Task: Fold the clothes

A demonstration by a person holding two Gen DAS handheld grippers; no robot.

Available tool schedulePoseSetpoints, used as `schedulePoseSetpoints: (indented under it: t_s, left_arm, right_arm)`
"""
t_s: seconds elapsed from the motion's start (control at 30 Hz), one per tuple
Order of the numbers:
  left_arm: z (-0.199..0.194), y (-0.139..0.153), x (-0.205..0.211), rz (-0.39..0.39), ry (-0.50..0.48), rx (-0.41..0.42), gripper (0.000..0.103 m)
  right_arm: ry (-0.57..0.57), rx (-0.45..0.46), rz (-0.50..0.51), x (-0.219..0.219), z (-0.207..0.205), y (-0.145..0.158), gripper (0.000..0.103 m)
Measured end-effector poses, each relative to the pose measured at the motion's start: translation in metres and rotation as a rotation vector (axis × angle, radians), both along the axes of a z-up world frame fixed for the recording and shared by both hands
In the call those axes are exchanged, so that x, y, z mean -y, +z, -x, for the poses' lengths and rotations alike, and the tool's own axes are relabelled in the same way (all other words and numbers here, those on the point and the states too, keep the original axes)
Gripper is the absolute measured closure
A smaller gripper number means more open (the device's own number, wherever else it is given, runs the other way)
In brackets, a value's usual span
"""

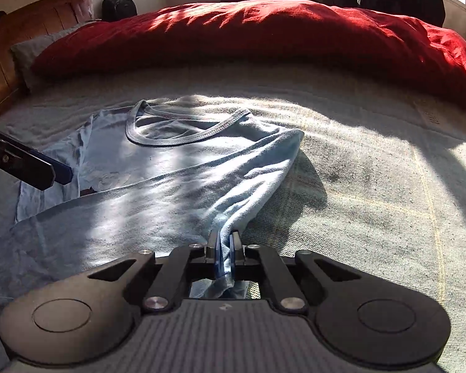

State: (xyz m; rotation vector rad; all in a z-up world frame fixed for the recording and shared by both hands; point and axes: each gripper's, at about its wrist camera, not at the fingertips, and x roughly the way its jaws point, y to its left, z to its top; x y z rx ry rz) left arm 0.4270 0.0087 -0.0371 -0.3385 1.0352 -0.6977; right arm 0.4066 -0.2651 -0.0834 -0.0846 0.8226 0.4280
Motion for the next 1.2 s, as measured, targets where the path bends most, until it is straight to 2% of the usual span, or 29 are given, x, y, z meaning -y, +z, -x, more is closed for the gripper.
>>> schedulePoseSetpoints:
  t_s: [0.13, 0.2, 0.23, 0.27, 0.3, 0.4, 0.47, 0.53, 0.6, 0.77, 0.87, 1.03, 1.2]
  left_arm:
    - [0.009, 0.003, -0.011, 0.005, 0.006, 0.009, 0.042]
    - [0.012, 0.003, -0.013, 0.009, 0.002, 0.005, 0.041]
    - [0.014, 0.002, -0.014, 0.007, -0.001, 0.005, 0.041]
    - [0.015, 0.002, -0.014, 0.004, -0.004, 0.007, 0.041]
    - [0.015, 0.001, -0.013, 0.002, -0.007, 0.008, 0.040]
    - [0.014, -0.003, -0.010, -0.004, -0.007, 0.005, 0.039]
    - [0.012, -0.006, -0.007, 0.002, -0.010, 0.003, 0.039]
    - [0.009, -0.008, -0.003, 0.007, -0.024, 0.005, 0.039]
    - [0.002, -0.010, 0.003, 0.010, -0.050, 0.013, 0.039]
    - [-0.019, -0.018, 0.010, 0.062, -0.089, 0.012, 0.039]
    - [-0.028, -0.024, 0.012, 0.101, -0.109, -0.010, 0.039]
    - [-0.037, -0.022, 0.021, -0.008, -0.156, -0.045, 0.039]
    - [-0.048, -0.012, 0.022, -0.043, -0.175, -0.136, 0.037]
  right_arm:
    - [-0.109, 0.008, 0.010, 0.024, -0.013, 0.005, 0.103]
    - [-0.179, -0.041, -0.061, 0.051, -0.023, 0.002, 0.102]
    - [-0.192, -0.061, -0.112, 0.061, -0.022, 0.002, 0.096]
    - [-0.201, -0.080, -0.164, 0.070, -0.021, 0.003, 0.095]
    - [-0.208, -0.060, -0.178, 0.075, -0.015, 0.008, 0.093]
    - [-0.167, -0.036, -0.190, 0.071, -0.004, 0.017, 0.081]
    - [-0.140, -0.029, -0.183, 0.064, -0.002, 0.020, 0.079]
    - [-0.116, -0.020, -0.173, 0.056, -0.003, 0.019, 0.067]
    - [-0.105, -0.033, -0.190, 0.052, -0.013, 0.014, 0.061]
    - [-0.110, -0.087, -0.204, 0.042, -0.046, 0.000, 0.061]
    - [-0.130, -0.137, -0.254, 0.044, -0.064, -0.004, 0.060]
    - [-0.152, -0.222, -0.288, 0.046, -0.088, -0.004, 0.060]
    - [-0.177, -0.322, -0.333, 0.050, -0.123, -0.006, 0.061]
